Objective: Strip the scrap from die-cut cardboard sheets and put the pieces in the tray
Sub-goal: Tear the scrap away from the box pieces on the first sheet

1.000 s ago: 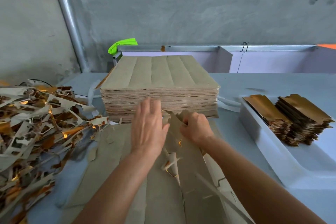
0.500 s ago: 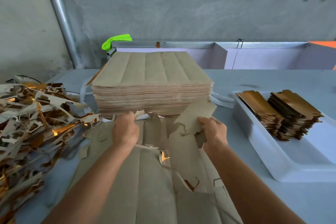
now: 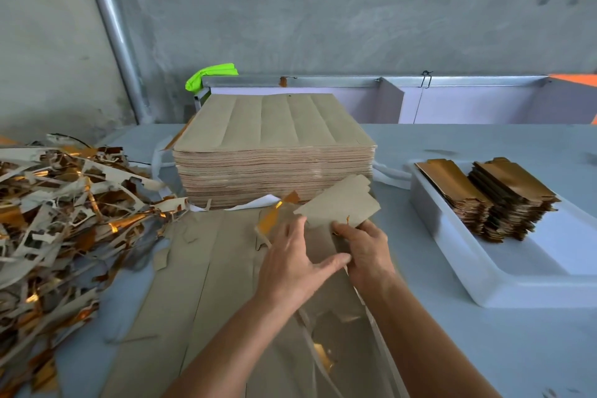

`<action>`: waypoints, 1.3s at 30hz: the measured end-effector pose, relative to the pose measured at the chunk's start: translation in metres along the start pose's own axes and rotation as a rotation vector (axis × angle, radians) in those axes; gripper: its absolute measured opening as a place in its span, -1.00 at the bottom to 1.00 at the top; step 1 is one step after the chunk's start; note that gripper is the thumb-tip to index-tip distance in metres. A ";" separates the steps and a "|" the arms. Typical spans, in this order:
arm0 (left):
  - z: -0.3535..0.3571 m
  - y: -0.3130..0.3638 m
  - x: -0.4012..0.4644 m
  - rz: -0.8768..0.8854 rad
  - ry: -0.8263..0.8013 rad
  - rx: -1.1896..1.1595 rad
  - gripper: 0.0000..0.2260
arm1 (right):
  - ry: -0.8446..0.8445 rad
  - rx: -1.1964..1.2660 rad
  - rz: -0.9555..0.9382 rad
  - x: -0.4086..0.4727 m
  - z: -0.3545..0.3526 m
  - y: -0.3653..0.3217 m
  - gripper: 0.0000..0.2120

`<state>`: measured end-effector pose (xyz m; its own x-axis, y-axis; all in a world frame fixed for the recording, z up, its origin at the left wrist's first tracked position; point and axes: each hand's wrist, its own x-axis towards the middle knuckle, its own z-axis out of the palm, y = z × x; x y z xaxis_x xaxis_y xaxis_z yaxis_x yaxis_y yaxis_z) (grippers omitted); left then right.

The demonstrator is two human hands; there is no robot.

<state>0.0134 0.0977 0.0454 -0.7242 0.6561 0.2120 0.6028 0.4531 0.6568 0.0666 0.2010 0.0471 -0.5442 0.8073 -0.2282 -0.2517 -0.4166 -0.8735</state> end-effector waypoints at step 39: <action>-0.008 -0.023 0.027 0.035 0.026 -0.504 -0.65 | -0.436 -1.419 -0.485 -0.032 0.001 -0.034 -0.74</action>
<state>-0.0227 0.0996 0.0418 -0.7183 0.6478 0.2538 0.3948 0.0791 0.9154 0.0913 0.1892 0.0844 -0.8824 0.4590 0.1032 0.3310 0.7617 -0.5570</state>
